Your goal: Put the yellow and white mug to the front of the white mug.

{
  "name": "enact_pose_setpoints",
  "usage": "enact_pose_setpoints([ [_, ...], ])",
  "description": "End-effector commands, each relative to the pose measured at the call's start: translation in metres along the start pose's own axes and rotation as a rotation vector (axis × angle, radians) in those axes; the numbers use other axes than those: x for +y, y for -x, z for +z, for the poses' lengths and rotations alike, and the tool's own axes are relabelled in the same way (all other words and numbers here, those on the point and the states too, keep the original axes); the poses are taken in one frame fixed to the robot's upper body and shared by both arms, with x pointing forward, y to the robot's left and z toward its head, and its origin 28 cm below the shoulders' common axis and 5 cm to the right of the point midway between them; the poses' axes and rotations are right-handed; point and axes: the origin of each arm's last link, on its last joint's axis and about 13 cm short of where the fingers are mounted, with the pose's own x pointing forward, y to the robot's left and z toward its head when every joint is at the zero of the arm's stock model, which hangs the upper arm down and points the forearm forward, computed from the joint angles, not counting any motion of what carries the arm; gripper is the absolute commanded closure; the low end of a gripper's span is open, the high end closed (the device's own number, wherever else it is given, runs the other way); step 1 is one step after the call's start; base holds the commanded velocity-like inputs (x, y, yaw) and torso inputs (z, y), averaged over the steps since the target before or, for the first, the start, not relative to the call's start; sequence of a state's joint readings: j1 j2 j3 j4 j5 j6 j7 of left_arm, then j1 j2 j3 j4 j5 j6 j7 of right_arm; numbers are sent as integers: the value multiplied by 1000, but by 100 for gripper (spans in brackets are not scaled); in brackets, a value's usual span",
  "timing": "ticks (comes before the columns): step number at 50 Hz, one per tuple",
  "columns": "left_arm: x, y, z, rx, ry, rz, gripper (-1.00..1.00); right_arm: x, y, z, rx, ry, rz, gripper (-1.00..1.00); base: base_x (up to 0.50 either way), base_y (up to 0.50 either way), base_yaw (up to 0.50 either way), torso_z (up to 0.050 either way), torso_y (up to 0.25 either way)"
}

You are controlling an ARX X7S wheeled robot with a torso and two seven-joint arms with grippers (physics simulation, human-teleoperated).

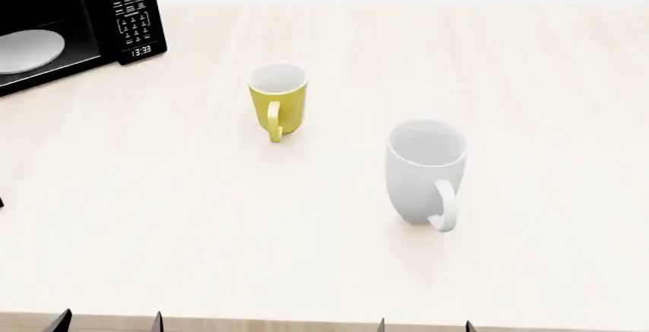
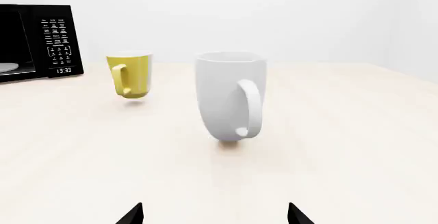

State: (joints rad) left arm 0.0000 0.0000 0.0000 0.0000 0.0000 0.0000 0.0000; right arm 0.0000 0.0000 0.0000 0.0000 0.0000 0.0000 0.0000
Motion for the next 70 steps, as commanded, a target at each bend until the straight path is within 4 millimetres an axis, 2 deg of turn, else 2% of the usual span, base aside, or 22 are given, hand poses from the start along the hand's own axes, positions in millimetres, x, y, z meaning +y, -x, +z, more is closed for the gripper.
enact_pose_setpoints([
  [1,2,-2,-1,-30,-42,35,-100,1,-3,1,-14,-15,-7,-100,0,0,0,0,0],
  [6,1,0,2,-37,-19,-10,-100,1,-4,8,-50,45,-78,-100,0,0,0,0,0],
  [14,1,0,4,-46,-30,-20,-100,2,-3,10,-71,47,-94,-100,0,0,0,0,0],
  [22,4,3,13,-90,-54,6,-100,-6,0,19,-109,37,-146,-100,0,0,0,0,0],
  [32,4,3,16,-127,-62,-11,-100,-39,19,42,-169,39,-281,-100,0,0,0,0,0],
  [45,7,-2,14,-118,-64,9,-100,-64,28,40,-182,32,-365,-100,0,0,0,0,0],
  [51,6,-1,15,-123,-63,9,-100,-76,31,46,-236,4,-419,-100,86,0,0,0,0],
  [70,7,-2,12,-116,-53,8,-100,-76,35,47,-303,-72,-387,-100,429,-191,0,0,0],
])
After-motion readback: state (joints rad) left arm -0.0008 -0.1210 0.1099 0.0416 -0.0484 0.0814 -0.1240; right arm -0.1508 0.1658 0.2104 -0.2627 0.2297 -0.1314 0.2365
